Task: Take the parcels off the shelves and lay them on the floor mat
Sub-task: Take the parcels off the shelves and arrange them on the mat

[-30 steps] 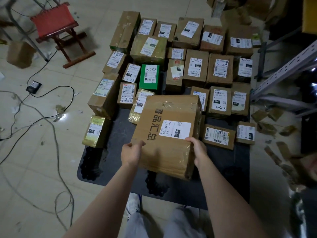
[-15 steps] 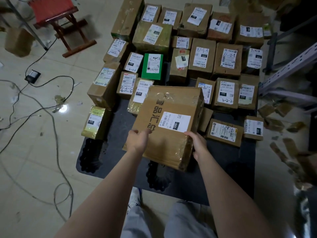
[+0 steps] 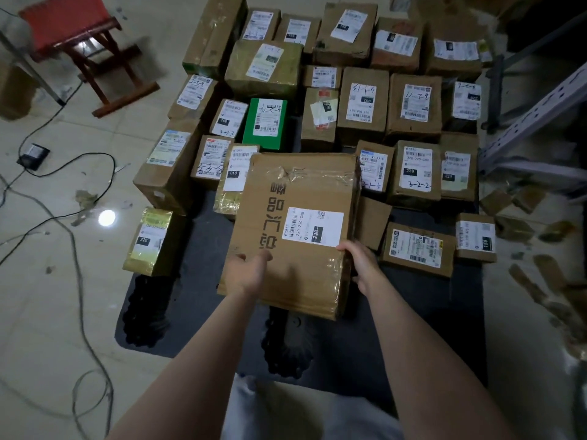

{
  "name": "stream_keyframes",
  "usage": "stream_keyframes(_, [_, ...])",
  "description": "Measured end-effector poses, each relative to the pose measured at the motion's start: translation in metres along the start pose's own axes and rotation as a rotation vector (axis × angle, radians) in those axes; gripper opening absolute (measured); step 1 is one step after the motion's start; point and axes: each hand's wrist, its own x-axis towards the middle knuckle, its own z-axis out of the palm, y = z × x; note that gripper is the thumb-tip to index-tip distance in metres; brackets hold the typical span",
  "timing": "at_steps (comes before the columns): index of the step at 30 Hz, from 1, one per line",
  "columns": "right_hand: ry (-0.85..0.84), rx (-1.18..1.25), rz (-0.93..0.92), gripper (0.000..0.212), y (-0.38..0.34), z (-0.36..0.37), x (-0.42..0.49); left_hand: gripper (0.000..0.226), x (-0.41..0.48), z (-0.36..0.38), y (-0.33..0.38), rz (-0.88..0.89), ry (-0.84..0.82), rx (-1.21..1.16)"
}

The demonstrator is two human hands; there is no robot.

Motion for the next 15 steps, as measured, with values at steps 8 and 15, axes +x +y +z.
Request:
stream_keyframes(8, [-0.081,-0.121,-0.012,0.036,0.008,-0.008,0.013,0.049,0.010,0.016,-0.005,0.001,0.002,0.040])
stream_keyframes(15, [-0.115,-0.148,-0.039,0.040,0.011,-0.012,0.011,0.049,0.010,0.016,-0.011,0.035,0.032,0.067])
